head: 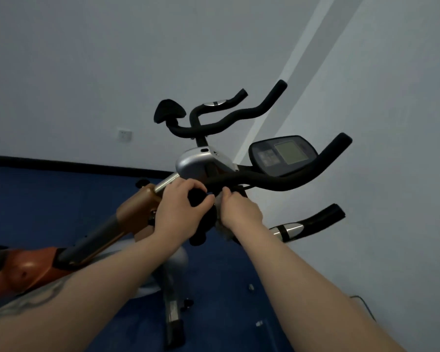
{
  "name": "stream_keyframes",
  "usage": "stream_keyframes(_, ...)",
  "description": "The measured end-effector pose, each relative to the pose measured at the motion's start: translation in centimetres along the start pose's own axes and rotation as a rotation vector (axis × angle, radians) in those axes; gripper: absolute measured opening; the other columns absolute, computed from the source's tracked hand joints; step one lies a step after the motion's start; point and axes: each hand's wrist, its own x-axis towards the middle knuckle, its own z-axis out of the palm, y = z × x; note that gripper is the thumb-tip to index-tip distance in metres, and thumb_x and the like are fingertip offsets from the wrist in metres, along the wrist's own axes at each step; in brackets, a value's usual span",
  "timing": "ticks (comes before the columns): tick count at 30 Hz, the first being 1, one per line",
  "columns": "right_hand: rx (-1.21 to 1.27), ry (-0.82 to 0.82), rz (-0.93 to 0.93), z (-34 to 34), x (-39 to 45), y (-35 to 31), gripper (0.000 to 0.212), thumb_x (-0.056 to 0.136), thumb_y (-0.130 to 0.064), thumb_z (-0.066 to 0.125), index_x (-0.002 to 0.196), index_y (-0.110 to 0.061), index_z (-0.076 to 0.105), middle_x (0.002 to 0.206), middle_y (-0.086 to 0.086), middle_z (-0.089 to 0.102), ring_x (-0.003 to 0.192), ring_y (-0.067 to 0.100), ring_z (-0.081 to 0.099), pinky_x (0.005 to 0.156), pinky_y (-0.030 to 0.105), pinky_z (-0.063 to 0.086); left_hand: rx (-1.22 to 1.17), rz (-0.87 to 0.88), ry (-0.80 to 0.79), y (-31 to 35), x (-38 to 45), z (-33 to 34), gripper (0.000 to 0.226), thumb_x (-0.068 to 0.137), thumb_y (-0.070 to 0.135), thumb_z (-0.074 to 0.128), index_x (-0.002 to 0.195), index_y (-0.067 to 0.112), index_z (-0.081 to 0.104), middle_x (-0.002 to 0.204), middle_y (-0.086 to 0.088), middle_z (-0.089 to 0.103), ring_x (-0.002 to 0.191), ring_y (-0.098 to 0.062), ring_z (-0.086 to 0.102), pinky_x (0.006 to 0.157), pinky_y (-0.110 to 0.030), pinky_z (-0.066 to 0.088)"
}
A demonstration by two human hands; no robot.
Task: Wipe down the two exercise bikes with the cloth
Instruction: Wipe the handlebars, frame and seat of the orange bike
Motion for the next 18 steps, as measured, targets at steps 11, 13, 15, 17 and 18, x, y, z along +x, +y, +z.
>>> stream_keyframes(11,-0.026,-0.070,-0.120,-0.4,-1.3,0.9,0.050,0.099,-0.024,0.046,0.145,-0.021,0.027,0.132,0.015,0.041,0.116,0.037,0.050,0.077,0.042,0.042,0.012,-0.031,-0.010,0.0,0.1,0.1,0.015,0.081,0.042,0.070,0.089,0.034,0.061,0.092,0.016,0.051,0.092,-0.001,0.049,0.070,-0.010,0.033)
stream_keyframes(13,0.052,-0.068,-0.107,-0.3,-0.9,0.6,0.046,0.100,-0.024,0.044,0.144,-0.021,0.029,0.133,0.015,0.040,0.115,0.036,0.050,0.079,0.042,0.044,-0.003,-0.018,-0.020,0.1,0.1,0.0,0.015,0.081,0.041,0.070,0.090,0.032,0.062,0.092,0.015,0.053,0.091,-0.001,0.051,0.071,-0.009,0.033)
stream_keyframes(15,0.125,0.004,-0.052,0.4,-1.7,1.0,0.037,0.104,-0.036,0.032,0.135,-0.015,0.035,0.126,0.014,0.051,0.107,0.033,0.054,0.071,0.038,0.039,-0.011,-0.016,-0.029,0.1,0.1,-0.1,0.015,0.082,0.040,0.070,0.091,0.031,0.062,0.093,0.015,0.053,0.091,0.001,0.051,0.072,-0.008,0.034)
stream_keyframes(17,0.088,0.105,-0.009,1.8,-3.0,1.4,0.039,0.104,-0.044,0.025,0.123,-0.013,0.038,0.114,0.011,0.061,0.099,0.030,0.059,0.066,0.035,0.031,-0.001,-0.020,-0.032,0.1,0.1,-0.1,0.014,0.083,0.040,0.070,0.091,0.031,0.062,0.093,0.015,0.053,0.092,0.002,0.050,0.072,-0.007,0.033)
stream_keyframes(18,0.051,0.145,-0.022,2.2,-3.5,1.5,0.039,0.104,-0.046,0.025,0.120,-0.014,0.038,0.111,0.009,0.062,0.096,0.029,0.060,0.065,0.034,0.030,-0.002,-0.023,-0.031,0.1,0.1,-0.1,0.014,0.083,0.039,0.070,0.090,0.032,0.062,0.093,0.015,0.054,0.092,0.002,0.050,0.073,-0.007,0.033)
